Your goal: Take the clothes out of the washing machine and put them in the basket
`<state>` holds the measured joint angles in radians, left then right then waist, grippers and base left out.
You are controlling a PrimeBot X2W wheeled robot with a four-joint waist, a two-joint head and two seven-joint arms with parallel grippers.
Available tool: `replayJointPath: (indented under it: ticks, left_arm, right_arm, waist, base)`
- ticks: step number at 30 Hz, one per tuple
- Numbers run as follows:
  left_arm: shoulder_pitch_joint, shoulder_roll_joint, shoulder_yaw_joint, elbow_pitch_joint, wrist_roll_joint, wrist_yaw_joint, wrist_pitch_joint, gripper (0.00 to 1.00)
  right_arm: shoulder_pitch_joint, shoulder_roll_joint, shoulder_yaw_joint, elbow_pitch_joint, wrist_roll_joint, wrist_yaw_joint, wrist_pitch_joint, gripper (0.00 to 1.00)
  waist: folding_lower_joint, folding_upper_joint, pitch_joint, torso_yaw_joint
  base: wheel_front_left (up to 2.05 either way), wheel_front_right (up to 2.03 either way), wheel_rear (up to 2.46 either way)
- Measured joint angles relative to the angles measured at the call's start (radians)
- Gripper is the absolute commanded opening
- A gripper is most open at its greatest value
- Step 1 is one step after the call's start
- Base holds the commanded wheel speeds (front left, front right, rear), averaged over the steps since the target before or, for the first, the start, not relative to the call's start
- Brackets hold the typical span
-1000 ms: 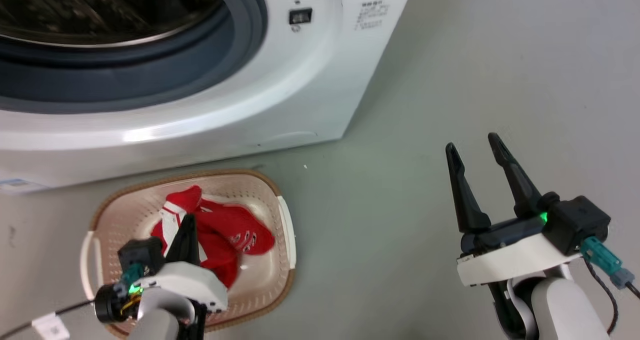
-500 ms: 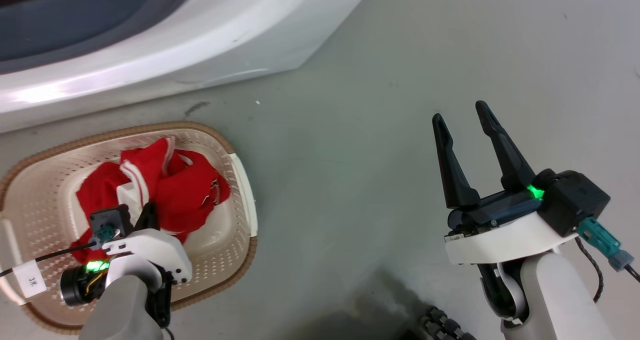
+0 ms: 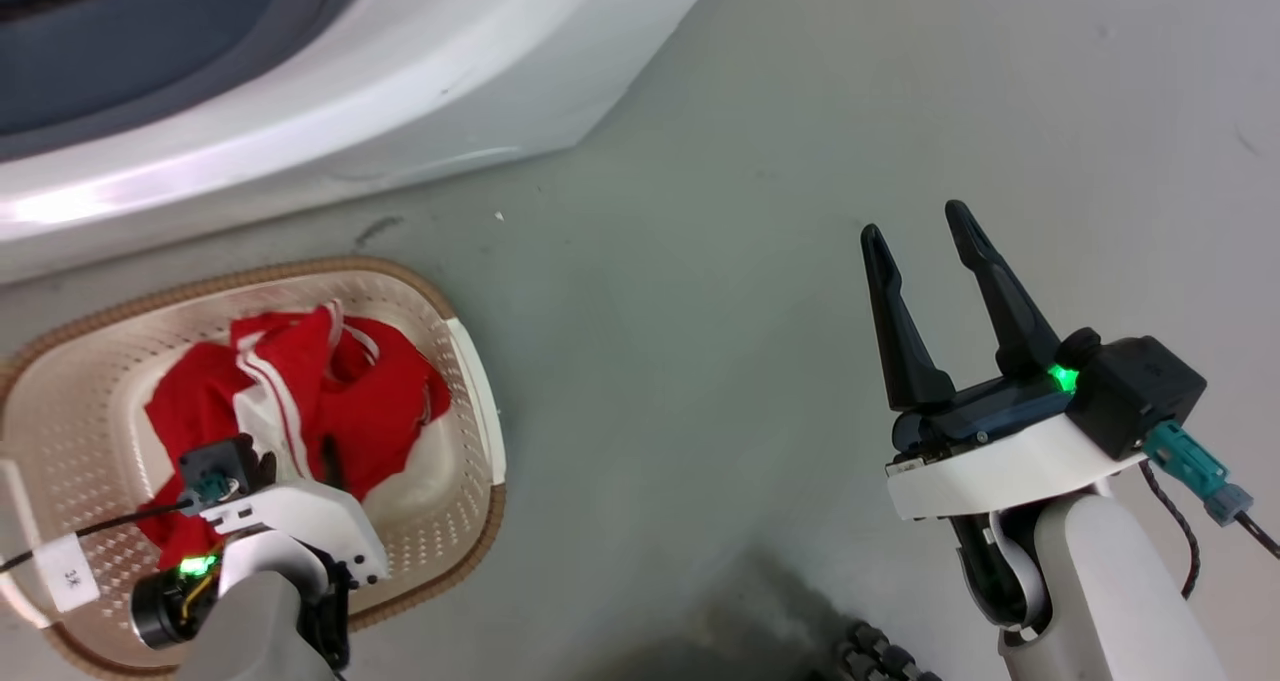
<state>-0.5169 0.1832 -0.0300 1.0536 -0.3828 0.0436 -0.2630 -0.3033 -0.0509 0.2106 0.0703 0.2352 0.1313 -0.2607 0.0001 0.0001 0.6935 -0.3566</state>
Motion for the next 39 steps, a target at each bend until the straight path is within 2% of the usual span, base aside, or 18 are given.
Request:
replayJointPath:
  ticks: [7,16,22,28,33,39]
  left_arm:
    - [0.086,-0.059,0.042,-0.085,0.022,-0.026,0.000,1.00]
    - [0.189,-0.107,0.080,-0.314,0.109,-0.064,0.000,1.00]
    - [0.238,-0.123,0.095,-0.527,0.168,-0.082,0.000,1.00]
    - [0.293,-0.129,0.070,-0.725,0.227,-0.086,0.000,1.00]
    - [0.343,-0.131,0.033,-0.829,0.268,-0.082,0.000,1.00]
    - [0.418,-0.121,0.014,-0.887,0.314,-0.073,0.000,1.00]
  right_arm:
    - [0.043,0.001,-0.017,0.036,-0.042,0.000,-0.001,1.00]
    - [0.123,0.000,-0.077,0.032,-0.093,0.000,0.044,1.00]
    - [0.173,0.001,-0.118,0.013,-0.112,0.000,0.077,1.00]
    - [0.217,0.001,-0.147,-0.004,-0.130,0.000,0.100,1.00]
    - [0.256,0.000,-0.165,-0.013,-0.140,0.000,0.118,1.00]
    - [0.303,0.001,-0.172,-0.033,-0.157,0.000,0.138,1.00]
  waist:
    - [-0.0001,0.0000,-0.142,0.046]
    - [-0.0002,0.0000,-0.339,0.138]
    - [-0.0003,0.0000,-0.435,0.208]
    - [-0.0004,0.0000,-0.516,0.262]
    - [-0.0004,0.0000,-0.578,0.290]
    - [-0.0004,0.0000,-0.643,0.305]
  base:
    - [0.00,0.00,0.00]
    - [0.00,0.00,0.00]
    - [0.00,0.00,0.00]
    - [0.00,0.00,0.00]
    - [0.00,0.00,0.00]
    - [0.00,0.00,0.00]
